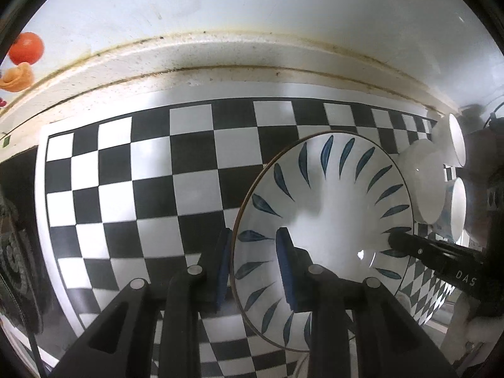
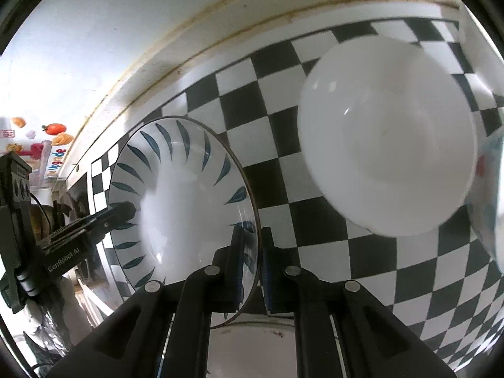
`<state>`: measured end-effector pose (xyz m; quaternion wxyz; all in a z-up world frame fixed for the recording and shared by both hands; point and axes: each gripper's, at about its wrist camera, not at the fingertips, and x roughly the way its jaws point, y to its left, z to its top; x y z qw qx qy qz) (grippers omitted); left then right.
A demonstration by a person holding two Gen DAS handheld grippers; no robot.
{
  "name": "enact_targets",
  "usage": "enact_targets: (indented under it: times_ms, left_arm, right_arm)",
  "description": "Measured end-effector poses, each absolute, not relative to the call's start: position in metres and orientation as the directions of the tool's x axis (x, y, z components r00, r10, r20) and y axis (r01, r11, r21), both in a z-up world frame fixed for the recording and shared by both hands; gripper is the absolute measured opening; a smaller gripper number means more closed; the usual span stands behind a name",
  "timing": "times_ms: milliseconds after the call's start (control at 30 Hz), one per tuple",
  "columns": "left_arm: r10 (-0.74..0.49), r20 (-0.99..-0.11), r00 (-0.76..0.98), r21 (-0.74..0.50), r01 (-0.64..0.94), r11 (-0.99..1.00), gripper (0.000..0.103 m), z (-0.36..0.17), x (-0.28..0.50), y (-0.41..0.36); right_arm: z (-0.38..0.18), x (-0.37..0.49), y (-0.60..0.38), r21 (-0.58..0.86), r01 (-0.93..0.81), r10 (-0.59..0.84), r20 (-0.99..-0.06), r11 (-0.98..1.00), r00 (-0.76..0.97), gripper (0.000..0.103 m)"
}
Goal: Organize plates and bowls
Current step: 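Carry the blue-striped plate with the left tool while the right tool lowers it onto the pink-rose plate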
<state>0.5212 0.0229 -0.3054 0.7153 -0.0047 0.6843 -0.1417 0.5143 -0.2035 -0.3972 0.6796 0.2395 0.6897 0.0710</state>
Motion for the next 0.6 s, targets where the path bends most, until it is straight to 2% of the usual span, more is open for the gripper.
enact_targets:
  times_ms: [300,600]
  left_arm:
    - [-0.244,-0.967,0.074,-0.227,0.192,0.955,0.025,-0.267,0.498,0.034]
    - [-0.271,-0.959,0.083,-0.252,0.192,0.949,0.025,-0.245,0.442,0.028]
  right_arm:
    - [-0.358,0.492,-0.208,0.445,0.183,0.439,-0.895,0.877,0.074,0.011]
    - [-0.329,0.443,-0.224,0.454,0.145,0.445,-0.891,0.879,0.088,0.011]
